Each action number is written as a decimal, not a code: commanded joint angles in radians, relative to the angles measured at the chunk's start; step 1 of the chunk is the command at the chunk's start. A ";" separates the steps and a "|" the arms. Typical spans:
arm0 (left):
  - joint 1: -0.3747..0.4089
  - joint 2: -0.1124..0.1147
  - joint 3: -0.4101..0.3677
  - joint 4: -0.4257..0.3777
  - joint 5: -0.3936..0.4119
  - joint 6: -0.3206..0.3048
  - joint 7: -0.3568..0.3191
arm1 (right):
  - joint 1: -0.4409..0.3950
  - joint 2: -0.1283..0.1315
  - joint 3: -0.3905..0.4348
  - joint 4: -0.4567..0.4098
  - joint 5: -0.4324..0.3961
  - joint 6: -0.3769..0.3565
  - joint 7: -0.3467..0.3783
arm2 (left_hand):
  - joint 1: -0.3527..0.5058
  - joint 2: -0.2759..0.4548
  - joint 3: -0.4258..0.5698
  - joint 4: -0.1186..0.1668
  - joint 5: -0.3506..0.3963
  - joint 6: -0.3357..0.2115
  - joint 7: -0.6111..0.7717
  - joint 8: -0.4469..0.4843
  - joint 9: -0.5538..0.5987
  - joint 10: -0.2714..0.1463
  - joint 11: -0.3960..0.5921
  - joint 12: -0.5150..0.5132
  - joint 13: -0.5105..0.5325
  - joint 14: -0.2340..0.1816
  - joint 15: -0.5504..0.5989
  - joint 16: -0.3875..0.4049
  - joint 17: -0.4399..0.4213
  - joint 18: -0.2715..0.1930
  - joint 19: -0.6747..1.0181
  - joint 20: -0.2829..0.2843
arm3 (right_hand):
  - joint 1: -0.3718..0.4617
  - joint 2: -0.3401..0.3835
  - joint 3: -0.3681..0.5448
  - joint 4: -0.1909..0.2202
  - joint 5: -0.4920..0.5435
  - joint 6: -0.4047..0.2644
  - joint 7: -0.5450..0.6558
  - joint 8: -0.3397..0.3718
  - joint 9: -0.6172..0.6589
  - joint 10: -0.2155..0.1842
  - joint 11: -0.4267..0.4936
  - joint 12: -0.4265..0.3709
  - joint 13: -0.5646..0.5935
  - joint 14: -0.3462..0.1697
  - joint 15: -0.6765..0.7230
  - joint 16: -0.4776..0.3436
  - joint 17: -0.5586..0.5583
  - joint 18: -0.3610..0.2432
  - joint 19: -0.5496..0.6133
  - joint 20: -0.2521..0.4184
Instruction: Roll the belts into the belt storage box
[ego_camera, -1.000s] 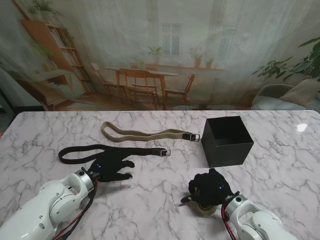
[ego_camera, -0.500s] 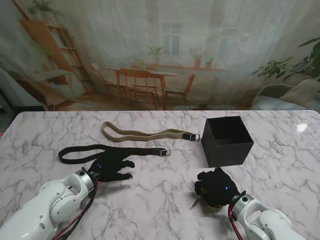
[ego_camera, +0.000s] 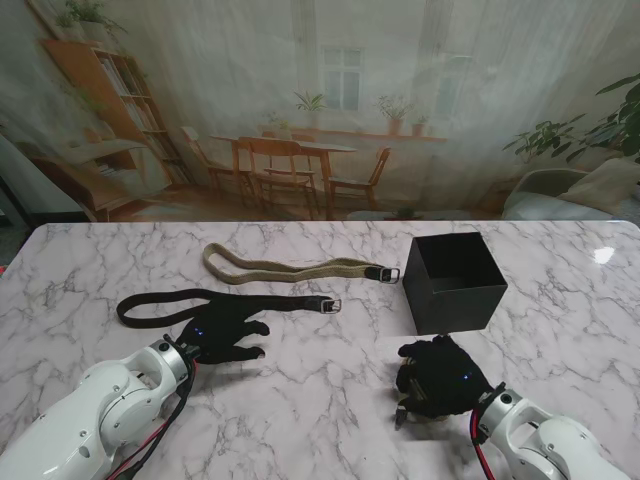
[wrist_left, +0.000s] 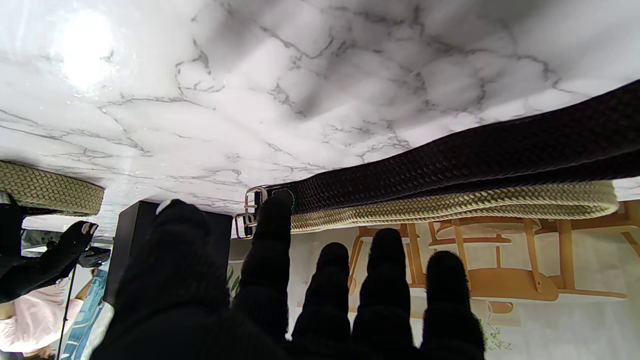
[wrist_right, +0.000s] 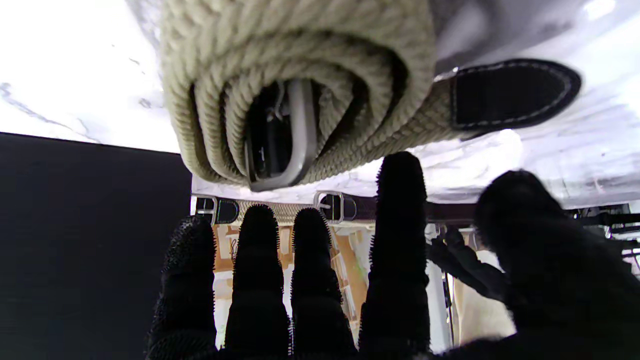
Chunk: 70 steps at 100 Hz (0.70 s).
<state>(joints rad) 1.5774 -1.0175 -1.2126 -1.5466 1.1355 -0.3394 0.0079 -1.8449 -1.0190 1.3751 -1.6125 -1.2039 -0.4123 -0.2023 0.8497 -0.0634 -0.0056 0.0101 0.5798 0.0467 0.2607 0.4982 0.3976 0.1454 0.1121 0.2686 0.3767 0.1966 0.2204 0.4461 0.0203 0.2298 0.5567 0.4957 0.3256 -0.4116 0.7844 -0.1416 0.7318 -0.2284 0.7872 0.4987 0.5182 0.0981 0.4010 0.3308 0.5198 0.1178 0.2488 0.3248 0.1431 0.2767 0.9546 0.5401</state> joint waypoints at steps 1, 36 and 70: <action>0.000 0.000 0.003 0.001 0.002 0.004 -0.012 | -0.003 -0.009 -0.008 0.004 -0.006 0.022 -0.030 | 0.035 0.037 -0.015 -0.018 0.018 0.021 0.014 0.002 -0.049 0.014 -0.010 0.012 0.005 0.006 -0.005 0.022 -0.019 0.032 -0.028 -0.010 | -0.042 0.049 -0.036 0.041 0.031 0.029 -0.018 0.031 0.000 0.017 0.015 0.011 0.007 0.017 -0.022 -0.002 0.000 0.029 0.008 -0.005; 0.001 0.000 0.000 0.001 0.002 0.004 -0.008 | -0.033 -0.030 -0.070 -0.041 -0.002 0.260 -0.120 | 0.034 0.038 -0.016 -0.019 0.018 0.021 0.015 0.001 -0.049 0.014 -0.009 0.012 0.004 0.004 -0.005 0.022 -0.020 0.033 -0.027 -0.011 | -0.061 0.150 -0.242 0.067 -0.157 0.172 -0.247 0.001 0.024 0.028 0.057 0.015 0.067 0.073 0.024 0.012 0.042 0.067 0.072 -0.015; 0.004 -0.001 -0.004 0.002 0.002 0.005 -0.001 | -0.035 -0.016 -0.032 -0.076 -0.017 0.228 0.057 | 0.035 0.039 -0.015 -0.018 0.017 0.023 0.014 0.001 -0.050 0.015 -0.009 0.012 0.004 0.006 -0.005 0.022 -0.020 0.033 -0.027 -0.011 | 0.127 0.008 0.072 0.117 -0.442 0.053 -0.446 -0.136 -0.115 0.031 -0.013 -0.030 0.009 0.064 -0.036 -0.011 0.008 0.086 0.029 -0.037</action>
<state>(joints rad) 1.5796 -1.0176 -1.2173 -1.5466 1.1371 -0.3383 0.0183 -1.8704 -1.0460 1.3247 -1.6708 -1.2220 -0.1753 -0.1602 0.8497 -0.0634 -0.0057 0.0101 0.5799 0.0469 0.2611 0.4982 0.3976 0.1454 0.1121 0.2686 0.3767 0.1966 0.2204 0.4461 0.0201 0.2300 0.5566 0.4957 0.4182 -0.3606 0.7338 -0.0538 0.3461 -0.1379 0.3783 0.3996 0.4481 0.1225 0.4169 0.3182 0.5663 0.1797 0.2520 0.3248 0.1740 0.3237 1.0050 0.5166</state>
